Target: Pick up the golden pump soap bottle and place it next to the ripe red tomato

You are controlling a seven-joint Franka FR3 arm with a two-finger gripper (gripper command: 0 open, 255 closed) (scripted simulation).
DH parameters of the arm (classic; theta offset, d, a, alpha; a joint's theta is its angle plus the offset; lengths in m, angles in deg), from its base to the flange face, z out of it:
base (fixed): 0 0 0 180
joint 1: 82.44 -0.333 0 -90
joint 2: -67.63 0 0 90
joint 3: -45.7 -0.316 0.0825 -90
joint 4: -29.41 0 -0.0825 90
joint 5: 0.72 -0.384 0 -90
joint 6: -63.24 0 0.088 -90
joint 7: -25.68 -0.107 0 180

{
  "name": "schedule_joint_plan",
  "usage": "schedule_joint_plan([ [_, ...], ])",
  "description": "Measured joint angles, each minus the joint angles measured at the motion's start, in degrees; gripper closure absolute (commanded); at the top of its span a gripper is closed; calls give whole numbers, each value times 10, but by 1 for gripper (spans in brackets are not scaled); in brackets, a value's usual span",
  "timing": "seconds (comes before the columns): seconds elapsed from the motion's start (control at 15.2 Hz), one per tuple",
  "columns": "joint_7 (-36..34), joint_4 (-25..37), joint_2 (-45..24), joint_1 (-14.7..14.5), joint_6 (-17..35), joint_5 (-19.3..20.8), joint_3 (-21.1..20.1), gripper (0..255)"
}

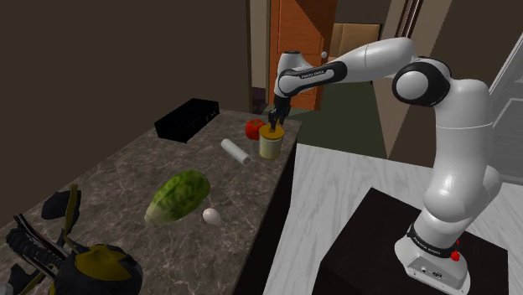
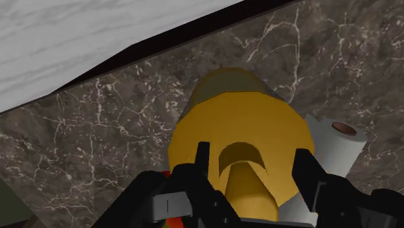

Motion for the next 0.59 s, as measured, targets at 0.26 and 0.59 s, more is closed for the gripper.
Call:
schedule_joint_plan([
  [0.26, 0, 0, 0, 0, 0, 0, 0, 0],
  [0.59, 3, 29, 18, 2, -46, -5, -2, 0],
])
